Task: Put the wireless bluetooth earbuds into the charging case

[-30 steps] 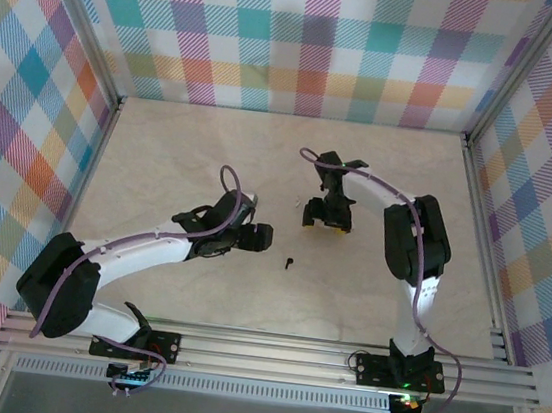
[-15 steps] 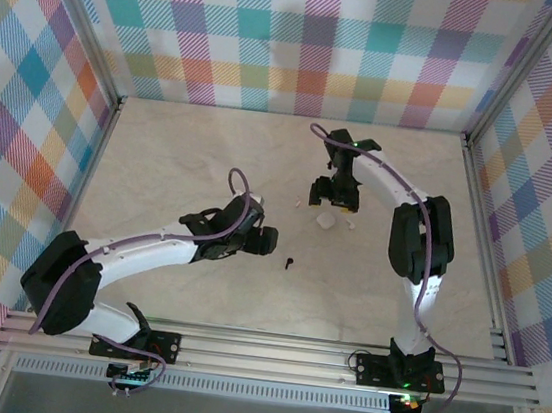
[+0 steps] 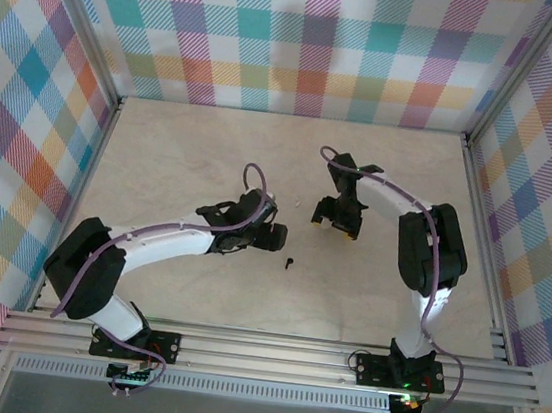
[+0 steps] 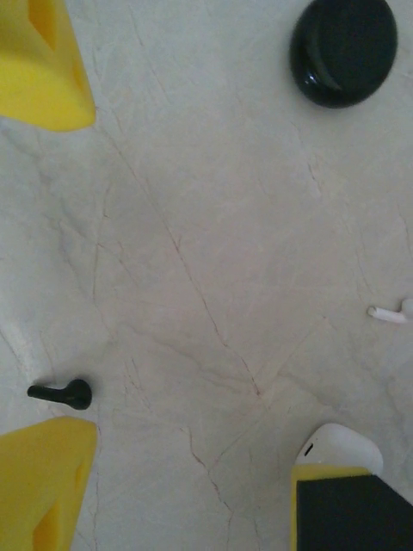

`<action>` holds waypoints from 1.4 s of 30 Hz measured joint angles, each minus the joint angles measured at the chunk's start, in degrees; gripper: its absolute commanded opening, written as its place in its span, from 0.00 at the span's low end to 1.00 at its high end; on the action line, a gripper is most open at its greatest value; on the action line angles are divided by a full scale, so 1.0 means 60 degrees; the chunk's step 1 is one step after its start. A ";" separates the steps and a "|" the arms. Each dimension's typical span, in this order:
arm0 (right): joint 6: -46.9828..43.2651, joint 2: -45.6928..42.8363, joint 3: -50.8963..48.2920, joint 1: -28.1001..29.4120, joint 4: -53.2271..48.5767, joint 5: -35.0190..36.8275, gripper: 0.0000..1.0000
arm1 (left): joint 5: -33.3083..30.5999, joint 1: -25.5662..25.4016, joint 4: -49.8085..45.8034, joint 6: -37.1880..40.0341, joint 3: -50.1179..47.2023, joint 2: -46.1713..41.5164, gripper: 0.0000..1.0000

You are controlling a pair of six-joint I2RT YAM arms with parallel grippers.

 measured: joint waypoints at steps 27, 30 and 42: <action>0.0186 0.1778 0.2135 0.0204 -0.0226 0.0721 0.65 | -0.0058 0.0000 -0.0066 0.0670 0.0306 0.0291 0.91; 0.0051 0.1978 0.2350 0.0204 -0.0321 0.0732 0.61 | -0.0109 0.0000 -0.0066 0.0670 0.0280 0.0291 0.91; -0.0328 0.1774 0.1982 0.0204 -0.0204 0.0816 0.63 | -0.0178 0.0000 -0.0062 0.0605 0.0095 0.0226 0.92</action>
